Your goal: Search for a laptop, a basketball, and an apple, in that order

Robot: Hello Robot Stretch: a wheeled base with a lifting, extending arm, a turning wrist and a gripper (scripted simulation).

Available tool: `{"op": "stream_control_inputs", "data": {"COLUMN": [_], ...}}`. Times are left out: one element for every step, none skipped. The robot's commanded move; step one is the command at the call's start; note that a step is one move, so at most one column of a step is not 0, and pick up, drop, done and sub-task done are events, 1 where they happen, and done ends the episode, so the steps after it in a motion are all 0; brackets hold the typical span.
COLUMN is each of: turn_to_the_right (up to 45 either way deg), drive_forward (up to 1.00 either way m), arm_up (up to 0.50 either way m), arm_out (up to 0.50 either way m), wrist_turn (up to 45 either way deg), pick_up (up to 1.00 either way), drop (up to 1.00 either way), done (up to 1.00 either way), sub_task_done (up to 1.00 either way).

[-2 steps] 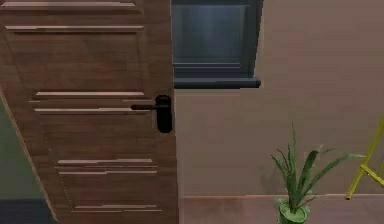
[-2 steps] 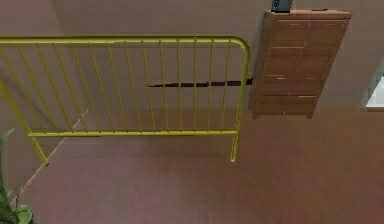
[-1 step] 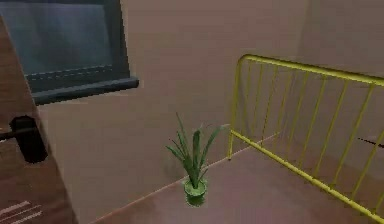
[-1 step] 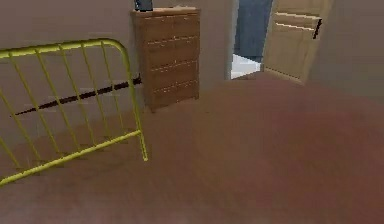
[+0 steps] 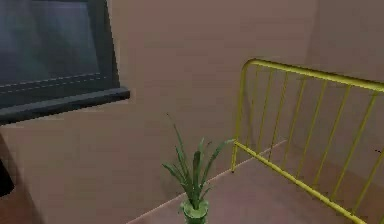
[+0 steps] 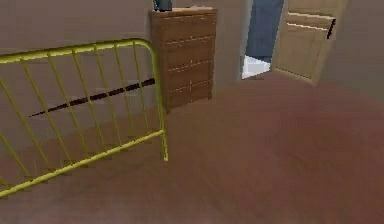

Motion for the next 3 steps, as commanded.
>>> {"op": "stream_control_inputs", "data": {"turn_to_the_right": [45.0, 45.0, 18.0], "drive_forward": [0.00, 0.00, 0.00], "arm_up": [0.00, 0.00, 0.00], "arm_out": [0.00, 0.00, 0.00], "wrist_turn": [0.0, 0.0, 0.0], "pick_up": [0.00, 0.00, 0.00], "drop": [0.00, 0.00, 0.00], "done": [0.00, 0.00, 0.00], "sub_task_done": [0.00, 0.00, 0.00]}}
